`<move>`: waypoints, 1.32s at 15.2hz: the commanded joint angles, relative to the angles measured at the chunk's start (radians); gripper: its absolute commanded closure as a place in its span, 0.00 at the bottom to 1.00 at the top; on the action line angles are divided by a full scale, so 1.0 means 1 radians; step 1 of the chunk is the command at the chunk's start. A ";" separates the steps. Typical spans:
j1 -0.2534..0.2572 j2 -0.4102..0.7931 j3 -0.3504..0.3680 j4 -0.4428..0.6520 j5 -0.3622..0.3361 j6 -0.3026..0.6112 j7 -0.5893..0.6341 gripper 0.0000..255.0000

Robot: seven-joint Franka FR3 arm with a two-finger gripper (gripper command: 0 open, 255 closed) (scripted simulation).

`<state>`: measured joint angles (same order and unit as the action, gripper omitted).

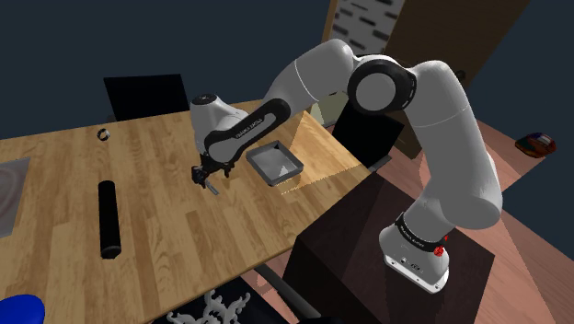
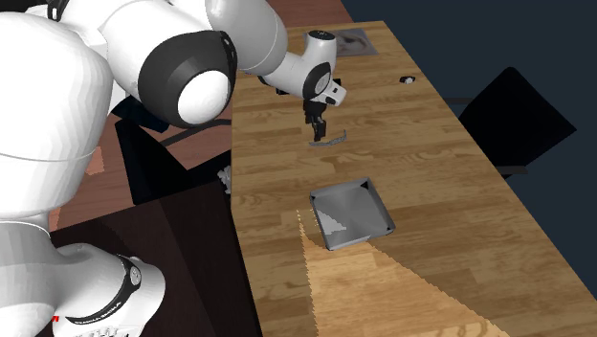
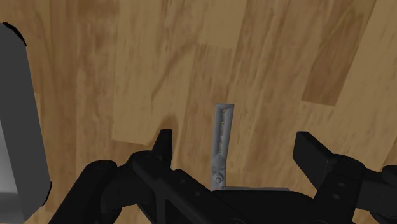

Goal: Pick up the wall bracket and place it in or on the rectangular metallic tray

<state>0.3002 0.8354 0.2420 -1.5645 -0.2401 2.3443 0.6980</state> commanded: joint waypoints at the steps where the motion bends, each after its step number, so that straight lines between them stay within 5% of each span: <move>1: 0.000 0.000 0.000 0.000 0.000 0.000 0.000 0.00; 2: 0.000 0.000 0.000 0.000 0.000 0.000 0.000 0.00; 3: 0.000 0.000 0.000 0.000 0.000 0.000 0.000 1.00; 12: 0.000 0.000 0.000 0.000 0.000 0.000 0.000 1.00; 13: 0.000 0.000 0.000 0.000 0.000 0.000 0.000 0.00; 20: 0.083 0.136 -0.164 0.045 -0.154 0.396 0.125 0.00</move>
<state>0.3685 0.9527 0.1059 -1.5241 -0.3712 2.6772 0.7993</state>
